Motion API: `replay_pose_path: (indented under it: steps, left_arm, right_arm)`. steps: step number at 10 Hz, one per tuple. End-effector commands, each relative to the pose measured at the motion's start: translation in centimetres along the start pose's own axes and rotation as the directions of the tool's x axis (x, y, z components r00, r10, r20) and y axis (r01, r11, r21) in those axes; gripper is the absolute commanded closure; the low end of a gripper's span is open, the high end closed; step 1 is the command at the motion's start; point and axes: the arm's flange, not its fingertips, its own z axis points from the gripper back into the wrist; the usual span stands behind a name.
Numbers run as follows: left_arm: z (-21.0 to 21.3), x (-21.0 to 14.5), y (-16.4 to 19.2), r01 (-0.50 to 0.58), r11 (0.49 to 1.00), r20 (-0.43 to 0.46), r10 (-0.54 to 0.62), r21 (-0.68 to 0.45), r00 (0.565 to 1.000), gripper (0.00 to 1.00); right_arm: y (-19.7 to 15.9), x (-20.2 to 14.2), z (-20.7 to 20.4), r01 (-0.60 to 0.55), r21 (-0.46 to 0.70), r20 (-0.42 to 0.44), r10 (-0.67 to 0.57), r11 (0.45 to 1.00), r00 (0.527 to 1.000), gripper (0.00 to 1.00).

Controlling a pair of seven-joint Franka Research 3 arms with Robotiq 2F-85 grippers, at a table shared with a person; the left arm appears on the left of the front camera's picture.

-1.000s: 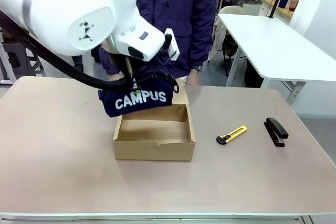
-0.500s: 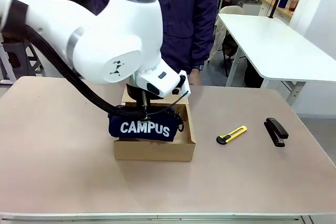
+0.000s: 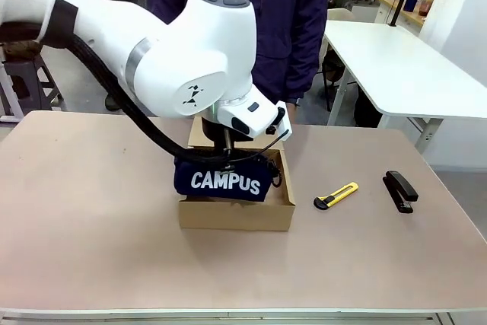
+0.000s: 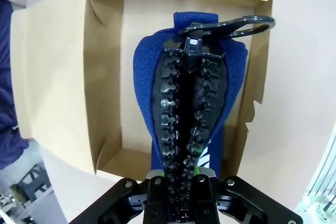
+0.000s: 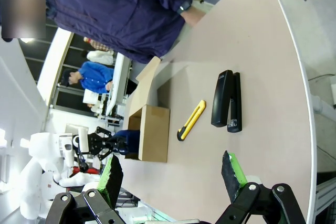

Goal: Pack the item into the box.
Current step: Pick up the item indicated by the person and place it inside the Mailer Box.

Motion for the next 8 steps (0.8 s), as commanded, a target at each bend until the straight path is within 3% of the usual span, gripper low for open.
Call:
replay_pose_path:
  steps: [1, 3, 6, 8]
  left_arm:
    - [0.2, 0.7, 0.0, -0.03, 0.999, 0.028, 0.03, 0.015, 0.999, 1.0]
    - [1.8, 1.0, 0.2, -0.029, 0.999, 0.028, 0.029, 0.031, 0.999, 1.0]
    - [4.4, 1.9, -0.6, -0.008, 0.989, 0.022, 0.005, 0.145, 1.0, 1.0]
    - [4.4, 2.5, -0.9, -0.004, 0.991, 0.046, -0.002, 0.13, 0.999, 1.0]
  right_arm:
    - [0.0, 0.3, -0.2, -0.023, 0.018, 0.021, 0.023, 1.0, 1.0, 0.0]
    - [0.0, 0.3, -0.2, -0.023, 0.018, 0.021, 0.023, 1.0, 1.0, 0.0]
    - [0.0, 0.3, -0.2, -0.023, 0.018, 0.021, 0.023, 1.0, 1.0, 0.0]
    - [0.0, 0.3, -0.2, -0.023, 0.018, 0.021, 0.023, 1.0, 1.0, 0.0]
